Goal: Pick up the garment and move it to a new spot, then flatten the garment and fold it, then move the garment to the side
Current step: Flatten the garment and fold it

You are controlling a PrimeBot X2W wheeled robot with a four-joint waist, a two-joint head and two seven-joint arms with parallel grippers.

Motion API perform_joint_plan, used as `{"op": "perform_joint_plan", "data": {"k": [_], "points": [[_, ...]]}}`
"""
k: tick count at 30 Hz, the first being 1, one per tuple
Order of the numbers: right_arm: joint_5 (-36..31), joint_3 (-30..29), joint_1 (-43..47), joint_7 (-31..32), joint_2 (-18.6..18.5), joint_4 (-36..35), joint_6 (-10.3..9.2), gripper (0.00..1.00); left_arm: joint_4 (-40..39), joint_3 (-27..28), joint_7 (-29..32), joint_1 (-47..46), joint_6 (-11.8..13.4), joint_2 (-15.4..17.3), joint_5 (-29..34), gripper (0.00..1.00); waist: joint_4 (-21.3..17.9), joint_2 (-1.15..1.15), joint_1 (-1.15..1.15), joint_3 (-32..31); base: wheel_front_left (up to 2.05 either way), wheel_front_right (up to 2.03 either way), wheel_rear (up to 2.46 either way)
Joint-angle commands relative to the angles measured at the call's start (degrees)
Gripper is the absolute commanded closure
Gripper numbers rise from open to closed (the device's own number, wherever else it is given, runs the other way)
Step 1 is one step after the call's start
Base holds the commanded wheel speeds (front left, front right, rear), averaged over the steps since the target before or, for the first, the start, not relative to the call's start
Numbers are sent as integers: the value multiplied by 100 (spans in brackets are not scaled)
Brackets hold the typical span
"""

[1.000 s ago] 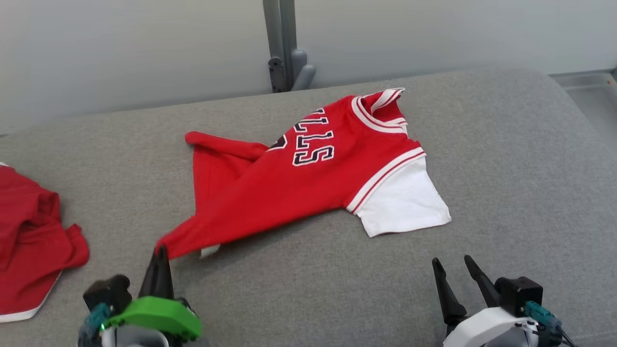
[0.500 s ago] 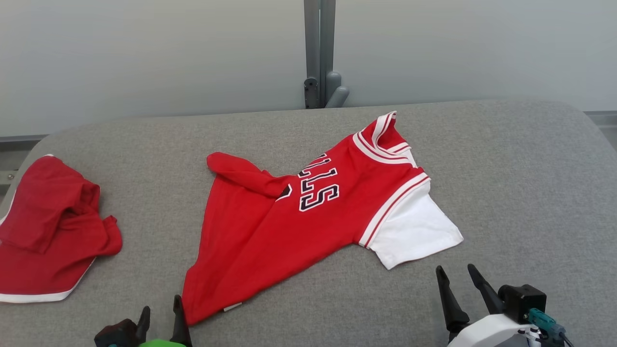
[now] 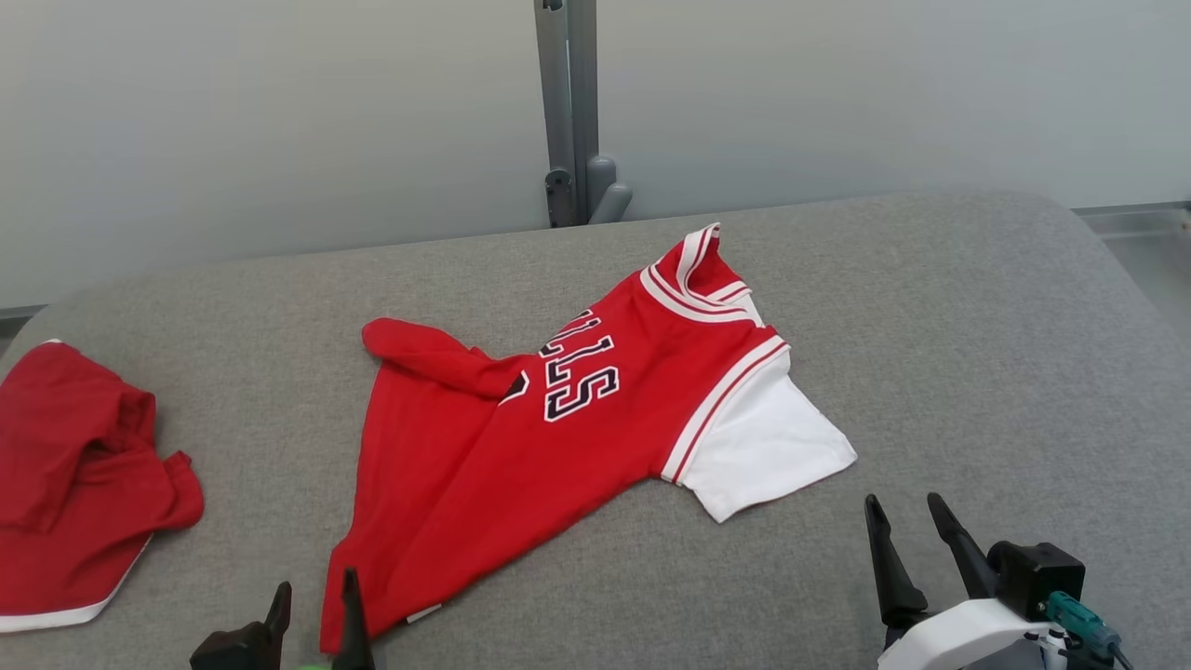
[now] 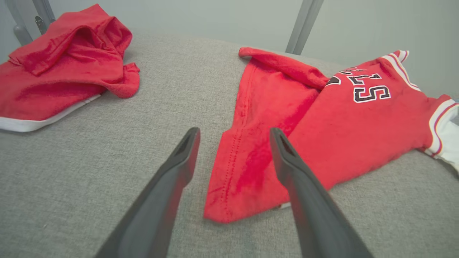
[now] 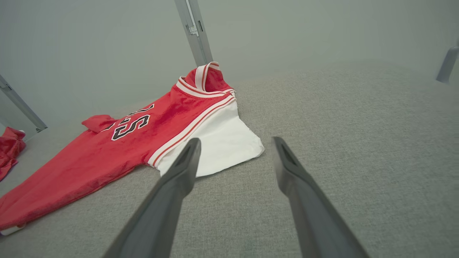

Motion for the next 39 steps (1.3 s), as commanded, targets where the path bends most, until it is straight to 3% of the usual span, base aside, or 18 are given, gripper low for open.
{"op": "perform_joint_plan", "data": {"k": [1, 20, 39], "points": [[-42, -28, 99, -18, -14, -39, -6, 0, 19, -47, -2, 101, 22, 25, -25, 0, -85, 0, 0, -34, 0, 0, 0], [-219, -51, 56, -19, -14, -80, -6, 0, 645, 8, -2, -103, 263, 26, -279, 0, -390, 0, 0, 210, 0, 0, 0], [-245, 18, 18, -18, -13, -6, -6, 0, 1129, 62, -1, -377, 154, 26, -416, 0, -476, 0, 0, 294, 0, 0, 0]]}}
